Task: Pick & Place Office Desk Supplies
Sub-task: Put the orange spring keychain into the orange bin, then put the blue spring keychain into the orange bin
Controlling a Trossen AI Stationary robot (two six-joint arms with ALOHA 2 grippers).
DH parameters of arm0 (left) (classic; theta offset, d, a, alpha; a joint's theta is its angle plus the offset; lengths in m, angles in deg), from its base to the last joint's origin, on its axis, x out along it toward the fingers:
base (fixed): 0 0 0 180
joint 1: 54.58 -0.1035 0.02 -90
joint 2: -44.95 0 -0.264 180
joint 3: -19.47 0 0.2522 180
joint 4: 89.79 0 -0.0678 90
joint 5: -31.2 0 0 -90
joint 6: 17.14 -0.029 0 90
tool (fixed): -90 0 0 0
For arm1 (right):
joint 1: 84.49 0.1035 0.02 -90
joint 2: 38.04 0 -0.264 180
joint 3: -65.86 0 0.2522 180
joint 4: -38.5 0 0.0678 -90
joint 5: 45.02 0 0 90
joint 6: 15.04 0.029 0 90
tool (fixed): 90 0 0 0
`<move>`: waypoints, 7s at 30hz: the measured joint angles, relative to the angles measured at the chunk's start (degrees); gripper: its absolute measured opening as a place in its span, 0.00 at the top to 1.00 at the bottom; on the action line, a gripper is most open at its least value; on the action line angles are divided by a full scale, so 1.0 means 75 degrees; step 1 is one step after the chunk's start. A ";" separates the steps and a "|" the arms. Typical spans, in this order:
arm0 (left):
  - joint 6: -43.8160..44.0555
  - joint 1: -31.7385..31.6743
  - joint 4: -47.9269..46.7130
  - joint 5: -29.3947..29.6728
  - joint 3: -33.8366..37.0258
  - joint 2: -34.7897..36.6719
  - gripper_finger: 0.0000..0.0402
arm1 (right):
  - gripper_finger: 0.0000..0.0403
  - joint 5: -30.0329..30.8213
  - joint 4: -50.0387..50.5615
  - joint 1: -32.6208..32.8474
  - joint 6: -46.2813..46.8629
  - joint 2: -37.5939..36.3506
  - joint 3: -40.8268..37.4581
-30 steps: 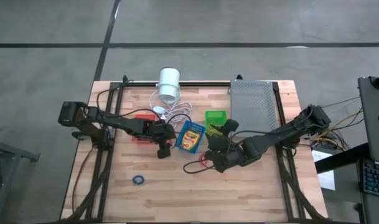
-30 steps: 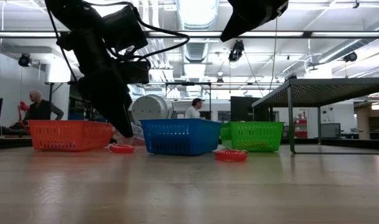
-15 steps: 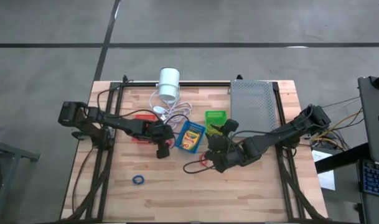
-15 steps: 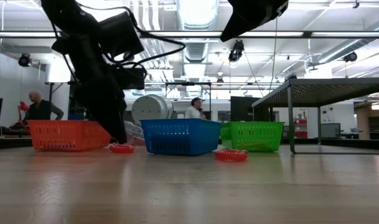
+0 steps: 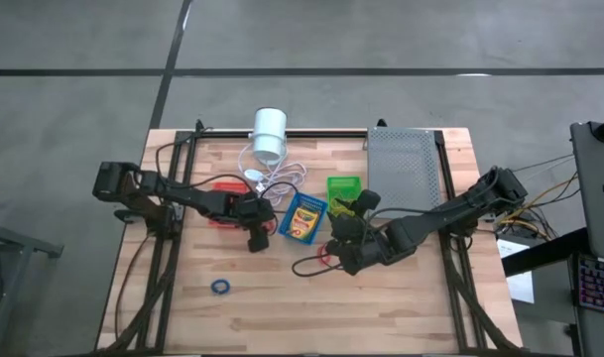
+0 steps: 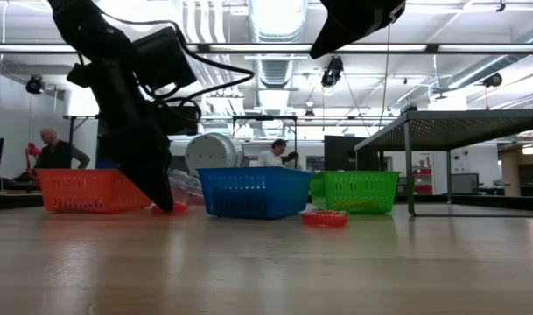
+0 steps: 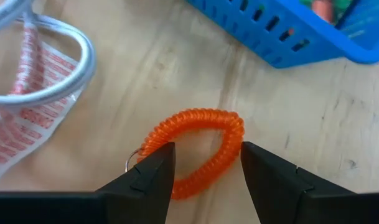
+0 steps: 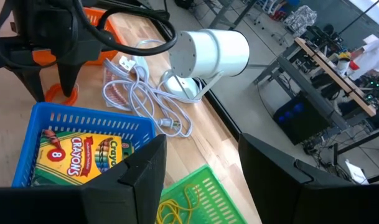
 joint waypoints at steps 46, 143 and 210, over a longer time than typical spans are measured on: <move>0.0134 -0.0001 0.0514 -0.0105 0.0160 0.0013 0.94 | 0.51 0.0000 0.0000 -0.0006 0.0000 0.0000 0.0000; 0.5115 -0.1415 -0.3996 0.0257 0.0058 0.2226 0.76 | 0.51 0.0000 0.0001 0.0000 -0.0003 0.0000 0.0000; 0.3179 0.2103 -0.0394 0.3962 -0.1127 0.3145 0.52 | 0.51 0.0000 0.0000 0.0000 -0.0003 0.0000 0.0000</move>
